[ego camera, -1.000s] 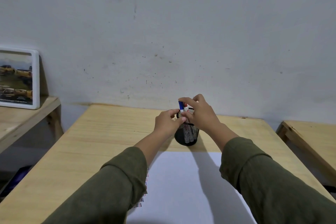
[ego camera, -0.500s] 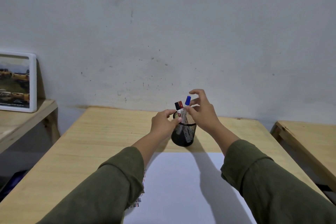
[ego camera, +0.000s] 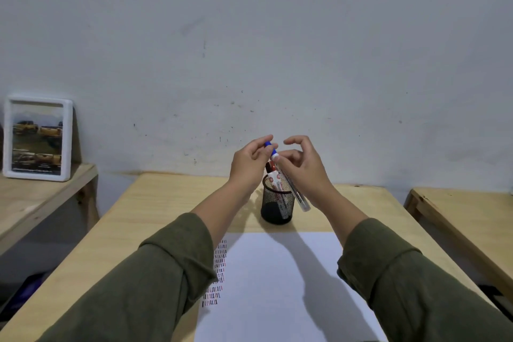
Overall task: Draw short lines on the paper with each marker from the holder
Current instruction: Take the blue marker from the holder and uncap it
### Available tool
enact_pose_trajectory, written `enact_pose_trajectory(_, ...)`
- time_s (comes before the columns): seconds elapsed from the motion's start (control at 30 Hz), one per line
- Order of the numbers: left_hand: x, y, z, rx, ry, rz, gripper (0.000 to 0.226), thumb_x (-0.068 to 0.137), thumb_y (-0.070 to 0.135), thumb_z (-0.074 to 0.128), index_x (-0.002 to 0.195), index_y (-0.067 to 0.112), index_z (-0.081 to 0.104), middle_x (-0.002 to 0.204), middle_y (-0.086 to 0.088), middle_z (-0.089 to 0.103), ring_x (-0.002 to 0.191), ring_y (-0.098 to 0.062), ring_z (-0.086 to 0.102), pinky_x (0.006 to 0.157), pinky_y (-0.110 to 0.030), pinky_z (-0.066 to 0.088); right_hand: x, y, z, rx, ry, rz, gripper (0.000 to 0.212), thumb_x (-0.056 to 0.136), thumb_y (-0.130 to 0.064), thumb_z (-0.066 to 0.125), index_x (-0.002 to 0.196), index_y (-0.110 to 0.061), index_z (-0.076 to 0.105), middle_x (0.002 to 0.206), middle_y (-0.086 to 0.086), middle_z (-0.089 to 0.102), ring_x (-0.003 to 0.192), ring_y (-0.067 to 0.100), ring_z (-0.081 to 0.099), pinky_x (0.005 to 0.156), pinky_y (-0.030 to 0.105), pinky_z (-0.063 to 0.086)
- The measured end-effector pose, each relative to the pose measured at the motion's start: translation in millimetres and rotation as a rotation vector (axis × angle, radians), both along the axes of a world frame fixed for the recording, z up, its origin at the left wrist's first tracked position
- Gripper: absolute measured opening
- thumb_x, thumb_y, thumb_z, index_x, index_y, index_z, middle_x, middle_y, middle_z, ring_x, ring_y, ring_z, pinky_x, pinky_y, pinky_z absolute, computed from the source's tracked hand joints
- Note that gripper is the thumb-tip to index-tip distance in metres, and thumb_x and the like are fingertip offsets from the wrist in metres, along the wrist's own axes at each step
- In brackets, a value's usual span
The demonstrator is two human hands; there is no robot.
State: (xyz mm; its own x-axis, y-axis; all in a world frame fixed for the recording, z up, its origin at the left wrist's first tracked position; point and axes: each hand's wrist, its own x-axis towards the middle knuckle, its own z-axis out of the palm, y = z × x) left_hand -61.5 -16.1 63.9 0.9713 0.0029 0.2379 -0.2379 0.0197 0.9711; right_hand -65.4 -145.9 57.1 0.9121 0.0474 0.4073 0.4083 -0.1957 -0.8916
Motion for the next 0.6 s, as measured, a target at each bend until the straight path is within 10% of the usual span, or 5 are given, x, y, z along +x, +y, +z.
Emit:
enact_pose_trajectory(0.33,-28,26,-14,-0.416,0.258,0.202,0.011,0.089,0.023,0.06,0.1,0.024,0.062,0.086,0.013,0.064,0.1,-0.007,0.058,0.103,-0.029,0.036,-48,1,-13,0.211,0.304,0.249,0.026,0.091,-0.023,0.058,0.115,-0.012,0.06,0.082,0.01,0.068,0.064,0.02,0.056,0.061,0.024,0.047)
enact_pose_trajectory(0.6,-60,23,-20,-0.408,0.333,0.089,0.017,0.081,0.035,0.068,0.091,0.023,0.061,0.081,0.01,0.063,0.083,-0.002,0.057,0.07,-0.022,0.038,-69,19,-21,0.463,0.298,0.247,0.02,0.089,-0.03,0.06,0.102,-0.016,0.067,0.075,0.005,0.067,0.064,0.016,0.057,0.067,0.026,0.043)
